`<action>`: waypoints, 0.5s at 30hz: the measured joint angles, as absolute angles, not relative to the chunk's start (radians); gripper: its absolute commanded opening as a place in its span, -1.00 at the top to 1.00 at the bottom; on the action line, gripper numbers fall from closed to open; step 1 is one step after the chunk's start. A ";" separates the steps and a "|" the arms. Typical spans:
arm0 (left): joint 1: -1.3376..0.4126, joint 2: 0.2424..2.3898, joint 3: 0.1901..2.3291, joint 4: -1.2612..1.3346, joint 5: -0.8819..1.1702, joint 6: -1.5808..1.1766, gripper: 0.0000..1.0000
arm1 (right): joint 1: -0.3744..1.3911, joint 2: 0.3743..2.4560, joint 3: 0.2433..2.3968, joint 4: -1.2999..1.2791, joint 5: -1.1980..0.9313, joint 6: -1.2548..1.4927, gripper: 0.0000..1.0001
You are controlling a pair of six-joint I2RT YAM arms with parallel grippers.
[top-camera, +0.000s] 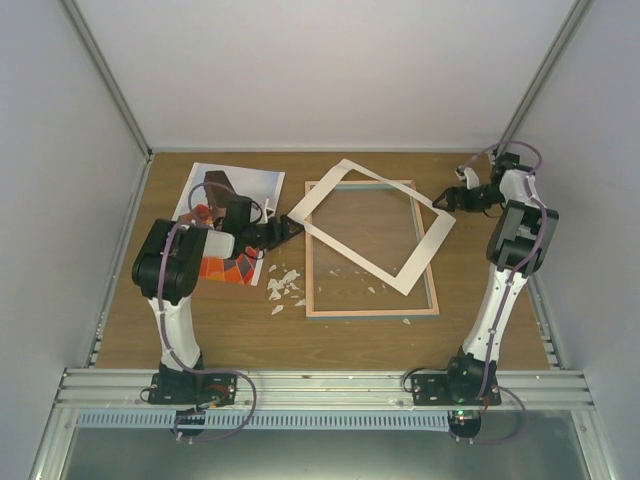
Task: Put the photo into the frame
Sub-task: Place the photo frame item in the photo frame.
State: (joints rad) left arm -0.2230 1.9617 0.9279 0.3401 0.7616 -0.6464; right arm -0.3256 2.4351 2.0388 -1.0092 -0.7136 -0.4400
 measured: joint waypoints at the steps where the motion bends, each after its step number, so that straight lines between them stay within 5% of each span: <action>1: -0.223 1.973 0.937 0.351 0.761 -0.655 -0.51 | -0.326 2.435 2.033 -1.008 -0.721 -0.442 -0.93; 8: -0.234 2.052 1.008 0.410 0.758 -0.705 -0.29 | -0.326 2.435 2.016 -1.000 -0.758 -0.461 -0.88; 15: -0.235 2.109 1.057 0.451 0.742 -0.752 0.27 | -0.326 2.435 1.996 -1.008 -0.800 -0.495 -0.76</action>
State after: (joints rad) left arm -0.2352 2.1086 1.0569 0.4515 0.7418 -0.7521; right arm -0.3264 2.4351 1.9961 -1.0080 -0.8001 -0.4950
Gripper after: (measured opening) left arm 0.481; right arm 0.903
